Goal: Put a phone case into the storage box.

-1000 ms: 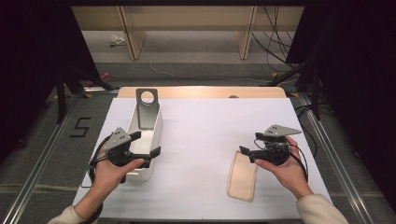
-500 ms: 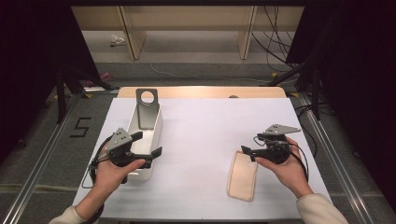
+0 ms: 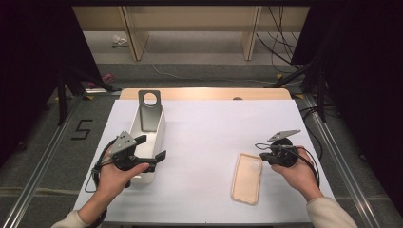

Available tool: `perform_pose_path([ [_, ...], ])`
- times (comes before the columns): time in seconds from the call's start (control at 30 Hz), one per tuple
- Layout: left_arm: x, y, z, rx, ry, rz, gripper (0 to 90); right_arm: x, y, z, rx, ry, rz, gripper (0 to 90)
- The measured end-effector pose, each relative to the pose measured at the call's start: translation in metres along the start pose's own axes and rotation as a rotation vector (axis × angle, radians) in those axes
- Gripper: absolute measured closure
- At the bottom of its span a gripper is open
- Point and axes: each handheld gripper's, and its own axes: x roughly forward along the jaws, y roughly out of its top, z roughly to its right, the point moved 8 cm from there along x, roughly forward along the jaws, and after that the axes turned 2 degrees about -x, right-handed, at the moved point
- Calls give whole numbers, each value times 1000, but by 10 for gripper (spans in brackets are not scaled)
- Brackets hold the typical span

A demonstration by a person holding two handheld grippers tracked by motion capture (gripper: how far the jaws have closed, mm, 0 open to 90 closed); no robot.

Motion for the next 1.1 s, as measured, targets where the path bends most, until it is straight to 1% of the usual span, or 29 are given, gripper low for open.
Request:
perform_pose_path([
  [0.03,0,0,0,0,0,1,51,1,-4,2,-9,-14,-39,900],
  [0.07,0,0,0,0,-1,1,52,2,-5,2,-6,-12,-61,900],
  [0.17,0,-1,0,2,0,-2,53,4,-11,3,-17,-17,-120,900],
  [0.23,0,0,0,3,0,-2,53,5,-15,2,-13,-12,-159,900],
  [0.3,0,0,0,4,0,-1,53,7,-19,2,-28,-28,-206,900],
  [0.33,0,0,0,2,1,-1,53,8,-21,2,-30,-24,-226,900],
  [0.37,1,-1,0,3,1,-3,53,9,-23,1,-24,-16,-241,900],
  [0.5,1,-1,0,5,0,-3,53,13,-28,-2,-56,-10,-298,900],
  [0.57,1,-1,1,4,-1,-3,53,15,-29,-3,-70,-5,-315,900],
  [0.67,1,-1,1,5,-2,-4,53,17,-29,-5,-79,-8,-335,900],
  [0.73,1,-2,1,6,-2,-6,53,18,-30,-6,-77,-4,-340,900],
  [0.8,1,-2,1,5,-4,-7,53,19,-29,-7,-89,-4,-344,900],
  [0.83,2,-2,1,5,-4,-7,53,19,-29,-7,-84,-5,-351,900],
  [0.9,2,-2,1,7,-5,-9,53,20,-28,-8,-95,-6,-351,900],
  [1.1,3,-2,2,8,-8,-9,53,22,-25,-10,-113,-21,-360,900],
])
